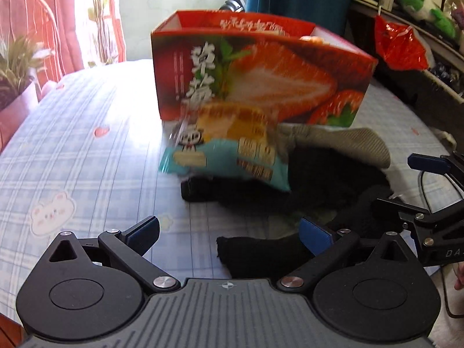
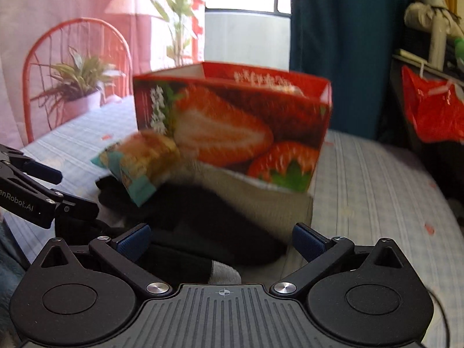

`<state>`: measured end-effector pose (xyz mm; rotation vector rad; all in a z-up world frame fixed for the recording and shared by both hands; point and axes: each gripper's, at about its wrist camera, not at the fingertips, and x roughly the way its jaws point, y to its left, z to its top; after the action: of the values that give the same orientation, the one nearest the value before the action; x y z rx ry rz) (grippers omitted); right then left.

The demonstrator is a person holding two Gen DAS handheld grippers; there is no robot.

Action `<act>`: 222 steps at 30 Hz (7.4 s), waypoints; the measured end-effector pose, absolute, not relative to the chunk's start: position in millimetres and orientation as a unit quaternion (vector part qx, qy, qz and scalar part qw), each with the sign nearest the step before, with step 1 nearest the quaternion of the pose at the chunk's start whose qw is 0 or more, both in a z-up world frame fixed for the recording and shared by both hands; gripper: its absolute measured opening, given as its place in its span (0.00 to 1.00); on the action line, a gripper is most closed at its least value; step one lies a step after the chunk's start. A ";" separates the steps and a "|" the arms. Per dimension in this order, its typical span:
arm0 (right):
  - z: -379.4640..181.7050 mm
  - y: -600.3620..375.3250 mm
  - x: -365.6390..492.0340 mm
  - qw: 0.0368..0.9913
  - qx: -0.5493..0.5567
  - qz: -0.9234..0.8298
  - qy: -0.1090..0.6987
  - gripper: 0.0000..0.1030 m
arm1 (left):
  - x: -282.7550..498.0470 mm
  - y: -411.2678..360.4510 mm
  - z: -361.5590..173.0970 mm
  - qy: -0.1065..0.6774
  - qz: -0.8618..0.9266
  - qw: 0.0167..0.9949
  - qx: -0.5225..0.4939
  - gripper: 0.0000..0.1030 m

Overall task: Organize soft objects
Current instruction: 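Move both open tools toward the black gloves beside the box, then grasp the black gloves with the right tool while the left tool grasps them too, then lift the black gloves into the red box and open both tools, then grasp the panda-printed bread package with the left tool, then carry the bread package into the red box and open the left tool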

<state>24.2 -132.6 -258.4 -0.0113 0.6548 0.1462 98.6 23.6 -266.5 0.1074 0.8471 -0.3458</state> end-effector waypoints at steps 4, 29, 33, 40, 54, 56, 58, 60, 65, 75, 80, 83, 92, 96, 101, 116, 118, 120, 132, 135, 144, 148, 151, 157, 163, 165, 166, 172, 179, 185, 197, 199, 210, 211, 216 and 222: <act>-272.1 -132.1 25.4 0.937 0.001 0.067 0.343 1.00 | 96.1 22.2 -277.8 0.412 -0.163 0.896 0.036 1.00; -287.6 -133.2 18.6 0.919 0.021 0.091 0.383 0.99 | 98.5 23.3 -294.8 0.407 -0.165 0.898 0.023 1.00; -285.9 -123.1 14.7 0.916 -0.009 0.108 0.387 0.97 | 98.8 19.7 -295.5 0.408 -0.165 0.897 0.035 1.00; -282.0 -123.4 11.5 0.909 0.004 0.147 0.391 0.67 | 100.1 21.0 -295.2 0.410 -0.171 0.896 0.032 1.00; -281.1 -121.6 42.5 0.900 0.083 0.172 0.392 0.27 | 100.1 48.3 -284.9 0.387 -0.147 0.910 -0.037 0.86; -281.6 -121.7 49.2 0.901 0.093 0.163 0.391 0.27 | 96.7 52.2 -279.2 0.377 -0.149 0.913 -0.044 0.81; -283.4 -121.9 51.6 0.903 0.094 0.159 0.388 0.28 | 92.3 55.2 -272.8 0.368 -0.157 0.915 -0.049 0.77; -284.8 -123.4 49.8 0.904 0.097 0.158 0.384 0.28 | 88.9 56.4 -268.2 0.365 -0.170 0.914 -0.050 0.76; -287.2 -130.2 47.2 0.906 0.106 0.155 0.378 0.28 | 87.6 45.4 -276.8 0.393 -0.189 0.899 -0.023 0.76; -284.7 -143.4 32.5 0.913 0.124 0.123 0.368 0.43 | 91.8 41.9 -290.8 0.410 -0.211 0.887 -0.026 0.25; -279.8 -156.6 22.6 0.918 0.145 0.100 0.357 0.43 | 95.0 38.2 -292.2 0.409 -0.212 0.887 -0.025 0.25; -282.6 -157.7 23.5 0.915 0.148 0.102 0.361 0.42 | 93.9 38.7 -291.3 0.408 -0.212 0.888 -0.026 0.25; -286.3 -143.7 23.6 0.911 0.126 0.131 0.370 0.29 | 93.3 39.8 -290.0 0.406 -0.212 0.888 -0.028 0.25; -285.3 -137.9 23.1 0.911 0.109 0.145 0.370 0.19 | 92.8 39.3 -289.7 0.405 -0.212 0.889 -0.027 0.25; -283.4 -135.2 20.9 0.915 0.090 0.153 0.363 0.12 | 92.9 38.9 -289.7 0.406 -0.212 0.889 -0.027 0.25; -233.3 -147.7 19.5 0.942 0.084 0.185 0.269 0.09 | 85.4 40.9 -238.7 0.312 -0.229 0.922 -0.022 0.19; -220.5 -150.0 24.4 0.944 0.080 0.188 0.258 0.09 | 88.9 40.0 -225.0 0.295 -0.234 0.926 -0.021 0.19; -207.2 -153.2 32.4 0.947 0.079 0.191 0.245 0.09 | 96.6 37.5 -209.5 0.281 -0.238 0.930 -0.018 0.19; -139.7 -162.1 128.3 0.964 0.034 0.179 0.194 0.09 | 183.2 17.3 -143.0 0.243 -0.228 0.943 -0.014 0.20; -135.1 -160.7 156.4 0.969 0.014 0.170 0.181 0.09 | 208.2 8.0 -135.7 0.242 -0.217 0.946 -0.003 0.20; -161.5 -143.8 204.6 0.969 -0.022 0.152 0.194 0.09 | 258.3 -16.3 -150.5 0.281 -0.194 0.940 0.025 0.20; -180.1 -139.0 203.1 0.965 -0.044 0.142 0.217 0.10 | 260.2 -15.7 -167.9 0.302 -0.192 0.933 0.033 0.25; -186.3 -142.0 197.6 0.963 -0.055 0.135 0.228 0.15 | 259.4 -12.5 -177.5 0.310 -0.181 0.932 0.044 0.49; -185.3 -162.1 183.4 0.966 -0.038 0.116 0.227 0.24 | 249.0 2.9 -172.3 0.297 -0.157 0.941 0.049 0.79; -179.3 -179.4 161.1 0.970 -0.019 0.114 0.215 0.31 | 223.8 6.7 -165.9 0.284 -0.173 0.940 0.072 0.80; -178.2 -181.4 152.3 0.970 -0.015 0.116 0.211 0.32 | 214.9 9.0 -167.0 0.286 -0.180 0.938 0.074 0.80; -178.2 -181.6 148.5 0.971 -0.013 0.117 0.210 0.32 | 209.4 9.2 -168.6 0.288 -0.183 0.937 0.074 0.80; -183.1 -182.1 123.7 0.971 -0.005 0.122 0.208 0.33 | 193.6 13.5 -179.3 0.302 -0.193 0.931 0.075 0.80; -199.6 -168.2 113.9 0.963 0.010 0.139 0.230 0.34 | 194.3 25.3 -200.1 0.341 -0.191 0.919 0.052 0.80; -229.4 -135.6 106.5 0.945 -0.011 0.176 0.274 0.41 | 207.0 49.4 -226.4 0.394 -0.187 0.900 -0.008 0.76; -244.2 -93.4 108.9 0.926 -0.027 0.224 0.303 0.50 | 218.5 59.8 -256.2 0.429 -0.222 0.872 -0.084 0.61; -245.4 -91.4 109.8 0.923 -0.028 0.230 0.307 0.53 | 215.9 57.6 -257.5 0.428 -0.237 0.867 -0.090 0.56; -255.0 -88.1 111.4 0.923 -0.052 0.211 0.317 0.56 | 199.8 25.9 -262.1 0.421 -0.287 0.855 -0.094 0.54; -254.9 -90.3 111.4 0.923 -0.056 0.209 0.317 0.55 | 198.9 23.8 -262.8 0.422 -0.292 0.853 -0.096 0.54; -253.6 -100.9 107.4 0.926 -0.078 0.199 0.313 0.56 | 196.3 10.3 -262.8 0.418 -0.294 0.855 -0.085 0.54; -249.8 -107.9 103.6 0.926 -0.109 0.193 0.307 0.56 | 196.9 -4.8 -259.2 0.418 -0.302 0.854 -0.073 0.54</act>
<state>103.6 -107.9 -249.8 -0.2236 0.6292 0.3963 196.9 -4.8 -259.2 -0.1535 0.8799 -0.6352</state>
